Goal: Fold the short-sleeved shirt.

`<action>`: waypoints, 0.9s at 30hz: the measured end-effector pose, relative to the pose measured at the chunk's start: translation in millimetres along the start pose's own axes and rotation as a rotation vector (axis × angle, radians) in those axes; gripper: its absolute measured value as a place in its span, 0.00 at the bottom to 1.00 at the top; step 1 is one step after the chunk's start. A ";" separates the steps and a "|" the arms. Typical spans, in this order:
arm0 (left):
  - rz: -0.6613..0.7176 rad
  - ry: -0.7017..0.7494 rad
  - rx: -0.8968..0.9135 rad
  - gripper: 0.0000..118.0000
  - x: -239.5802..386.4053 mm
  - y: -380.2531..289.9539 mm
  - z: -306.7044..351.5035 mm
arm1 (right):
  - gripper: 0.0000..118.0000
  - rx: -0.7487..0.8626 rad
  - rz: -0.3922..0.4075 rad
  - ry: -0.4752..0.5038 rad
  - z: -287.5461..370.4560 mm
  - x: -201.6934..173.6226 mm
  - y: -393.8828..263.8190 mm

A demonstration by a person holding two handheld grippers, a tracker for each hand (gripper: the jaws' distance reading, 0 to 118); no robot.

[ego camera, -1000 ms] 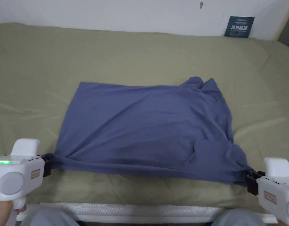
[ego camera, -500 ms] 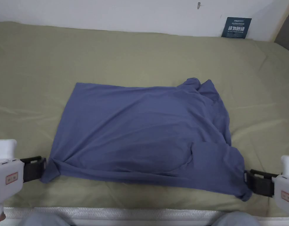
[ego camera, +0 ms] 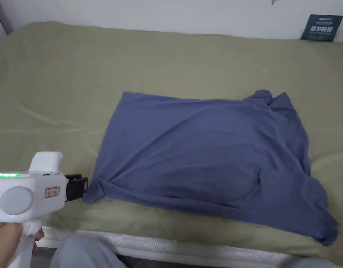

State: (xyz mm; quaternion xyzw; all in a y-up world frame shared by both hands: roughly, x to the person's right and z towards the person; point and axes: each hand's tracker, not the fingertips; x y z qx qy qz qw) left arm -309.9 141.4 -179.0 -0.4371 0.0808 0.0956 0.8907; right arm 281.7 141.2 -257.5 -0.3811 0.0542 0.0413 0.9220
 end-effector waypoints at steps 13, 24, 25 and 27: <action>0.012 0.012 -0.115 0.05 11.7 -7.3 -39.6 | 0.40 -0.078 0.009 0.037 -18.6 8.6 -6.2; -0.032 0.032 -0.093 0.05 18.0 1.0 -26.3 | 0.02 -0.187 0.083 0.082 -46.4 -2.5 -21.9; -0.033 0.033 -0.089 0.05 17.4 2.5 -24.0 | 0.02 -0.184 0.082 0.083 -42.6 -2.7 -18.5; -0.033 0.030 -0.072 0.05 15.9 8.6 -17.5 | 0.02 -0.134 0.098 0.087 -36.7 -1.8 -7.7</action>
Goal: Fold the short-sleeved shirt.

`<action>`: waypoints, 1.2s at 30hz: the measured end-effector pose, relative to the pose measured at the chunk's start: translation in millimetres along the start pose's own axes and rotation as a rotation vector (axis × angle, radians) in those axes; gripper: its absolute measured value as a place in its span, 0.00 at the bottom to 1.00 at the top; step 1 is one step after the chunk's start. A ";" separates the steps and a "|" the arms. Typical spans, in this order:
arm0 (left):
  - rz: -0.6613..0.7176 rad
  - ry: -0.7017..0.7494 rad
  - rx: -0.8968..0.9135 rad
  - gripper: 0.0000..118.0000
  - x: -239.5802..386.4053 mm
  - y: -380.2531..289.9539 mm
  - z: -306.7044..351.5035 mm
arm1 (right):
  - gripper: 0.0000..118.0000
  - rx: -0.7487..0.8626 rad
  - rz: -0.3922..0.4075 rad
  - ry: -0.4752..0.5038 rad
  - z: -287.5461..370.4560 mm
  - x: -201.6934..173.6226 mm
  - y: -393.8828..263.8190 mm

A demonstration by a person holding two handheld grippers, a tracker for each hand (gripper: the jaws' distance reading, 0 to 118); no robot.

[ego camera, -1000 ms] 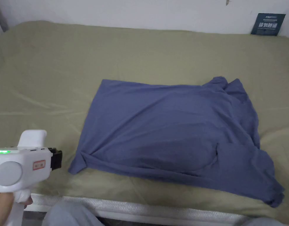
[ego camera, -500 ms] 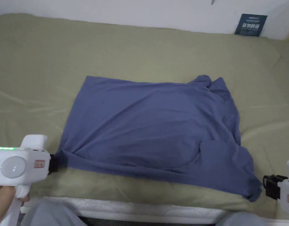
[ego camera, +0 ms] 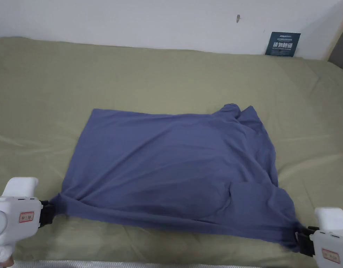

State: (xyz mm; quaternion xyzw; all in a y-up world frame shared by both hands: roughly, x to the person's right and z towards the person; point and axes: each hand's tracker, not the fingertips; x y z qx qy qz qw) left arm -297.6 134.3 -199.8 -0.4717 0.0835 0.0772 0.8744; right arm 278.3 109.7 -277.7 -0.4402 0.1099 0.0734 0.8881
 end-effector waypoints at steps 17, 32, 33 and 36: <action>-0.015 0.039 0.064 0.05 10.7 155.6 -64.6 | 0.02 0.108 0.137 -0.119 -74.3 -7.9 197.1; 0.010 0.055 0.052 0.89 5.6 151.8 -116.6 | 0.90 0.045 0.072 -0.141 -137.8 3.1 191.6; 0.006 0.056 0.046 0.87 4.6 147.7 -109.2 | 0.91 0.038 0.072 -0.145 -129.0 4.6 187.1; -0.036 0.102 0.070 0.54 6.0 130.8 -87.2 | 0.80 0.072 0.026 -0.127 -100.2 4.1 158.1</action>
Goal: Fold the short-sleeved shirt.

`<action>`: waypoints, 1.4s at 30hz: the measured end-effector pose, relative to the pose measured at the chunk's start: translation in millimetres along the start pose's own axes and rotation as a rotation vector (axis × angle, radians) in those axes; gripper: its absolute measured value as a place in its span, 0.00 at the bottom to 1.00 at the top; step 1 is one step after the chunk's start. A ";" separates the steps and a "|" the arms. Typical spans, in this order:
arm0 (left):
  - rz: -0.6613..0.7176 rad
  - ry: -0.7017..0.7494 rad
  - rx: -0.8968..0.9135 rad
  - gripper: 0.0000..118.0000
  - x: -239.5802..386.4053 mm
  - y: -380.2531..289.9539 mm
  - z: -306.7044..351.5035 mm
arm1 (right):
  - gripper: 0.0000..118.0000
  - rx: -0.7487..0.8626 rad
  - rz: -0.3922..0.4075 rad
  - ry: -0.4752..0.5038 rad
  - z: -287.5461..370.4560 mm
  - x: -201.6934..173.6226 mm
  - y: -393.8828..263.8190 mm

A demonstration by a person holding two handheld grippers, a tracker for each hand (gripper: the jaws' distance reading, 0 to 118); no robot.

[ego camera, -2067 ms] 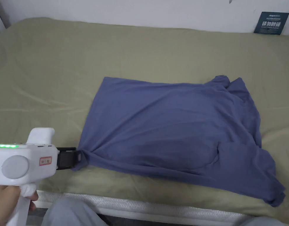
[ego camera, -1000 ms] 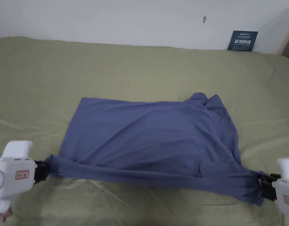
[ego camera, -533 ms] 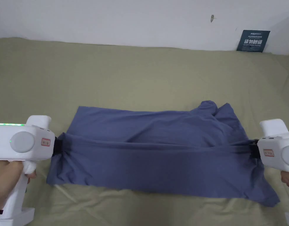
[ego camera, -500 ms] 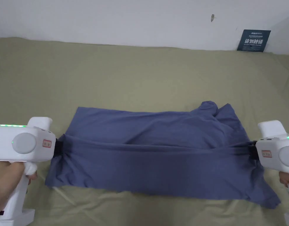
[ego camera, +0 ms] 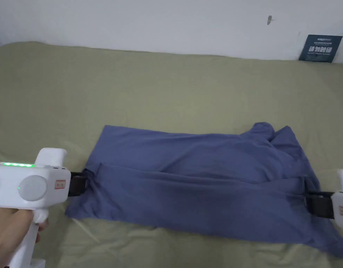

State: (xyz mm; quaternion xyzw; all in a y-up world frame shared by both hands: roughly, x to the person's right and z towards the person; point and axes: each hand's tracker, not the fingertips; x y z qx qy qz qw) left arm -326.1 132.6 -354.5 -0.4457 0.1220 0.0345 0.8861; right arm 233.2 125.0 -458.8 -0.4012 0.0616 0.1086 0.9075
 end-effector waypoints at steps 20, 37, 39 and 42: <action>0.078 -0.031 -0.124 0.61 20.0 -31.6 -21.8 | 0.08 -0.037 -0.124 0.064 18.8 16.7 -49.1; 0.002 -0.013 -0.072 0.07 21.8 -21.1 0.8 | 0.10 -0.088 -0.096 0.121 11.7 1.9 -48.4; -0.001 -0.012 -0.056 0.07 22.5 -23.8 11.8 | 0.10 -0.075 -0.086 0.123 22.9 5.7 -49.6; -0.013 -0.010 -0.040 0.07 22.1 -32.0 28.6 | 0.10 -0.052 -0.108 0.122 43.3 11.0 -55.2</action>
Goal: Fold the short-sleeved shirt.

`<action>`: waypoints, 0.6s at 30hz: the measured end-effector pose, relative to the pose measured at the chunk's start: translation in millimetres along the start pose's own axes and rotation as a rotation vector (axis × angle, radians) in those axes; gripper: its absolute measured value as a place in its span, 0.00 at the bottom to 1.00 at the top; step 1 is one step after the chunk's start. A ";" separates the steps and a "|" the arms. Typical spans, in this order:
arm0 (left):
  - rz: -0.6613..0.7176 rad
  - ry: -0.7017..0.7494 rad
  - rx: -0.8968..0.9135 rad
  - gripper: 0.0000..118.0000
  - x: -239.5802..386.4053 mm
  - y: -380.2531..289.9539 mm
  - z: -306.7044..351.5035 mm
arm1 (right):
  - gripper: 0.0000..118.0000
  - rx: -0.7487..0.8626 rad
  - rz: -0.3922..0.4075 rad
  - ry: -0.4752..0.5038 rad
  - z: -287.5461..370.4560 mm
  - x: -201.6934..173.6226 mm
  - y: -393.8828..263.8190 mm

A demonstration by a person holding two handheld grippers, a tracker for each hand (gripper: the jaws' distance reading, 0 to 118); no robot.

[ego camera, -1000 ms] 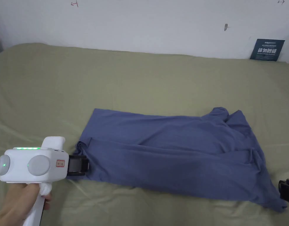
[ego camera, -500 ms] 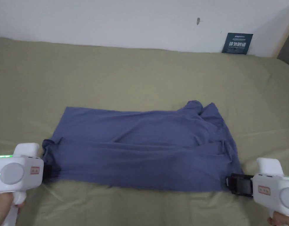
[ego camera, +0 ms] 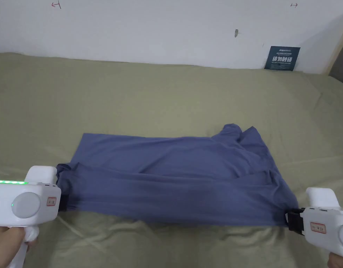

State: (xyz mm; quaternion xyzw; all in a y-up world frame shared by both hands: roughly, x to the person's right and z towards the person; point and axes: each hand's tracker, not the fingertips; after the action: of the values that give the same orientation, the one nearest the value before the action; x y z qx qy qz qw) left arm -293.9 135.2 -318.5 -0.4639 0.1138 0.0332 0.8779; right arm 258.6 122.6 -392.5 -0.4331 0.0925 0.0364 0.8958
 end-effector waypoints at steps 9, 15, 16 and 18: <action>0.029 -0.026 -0.040 0.07 -21.7 -84.0 48.2 | 0.10 -0.024 0.006 0.019 60.3 -9.6 -86.5; 0.069 -0.049 -0.047 0.07 -28.4 -111.2 59.1 | 0.10 -0.040 -0.010 0.021 63.8 -11.2 -111.7; 0.073 -0.057 -0.043 0.07 -27.8 -111.0 58.5 | 0.10 -0.038 -0.015 0.020 62.4 -11.7 -111.0; 0.073 -0.059 -0.037 0.07 -28.3 -110.1 55.7 | 0.14 -0.049 -0.024 0.021 61.6 -12.6 -105.3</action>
State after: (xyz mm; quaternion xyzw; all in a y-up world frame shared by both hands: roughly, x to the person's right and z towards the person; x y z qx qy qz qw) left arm -293.9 119.9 -192.9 -0.4746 0.1042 0.0807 0.8703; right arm 269.7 105.5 -271.5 -0.4564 0.0958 0.0236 0.8843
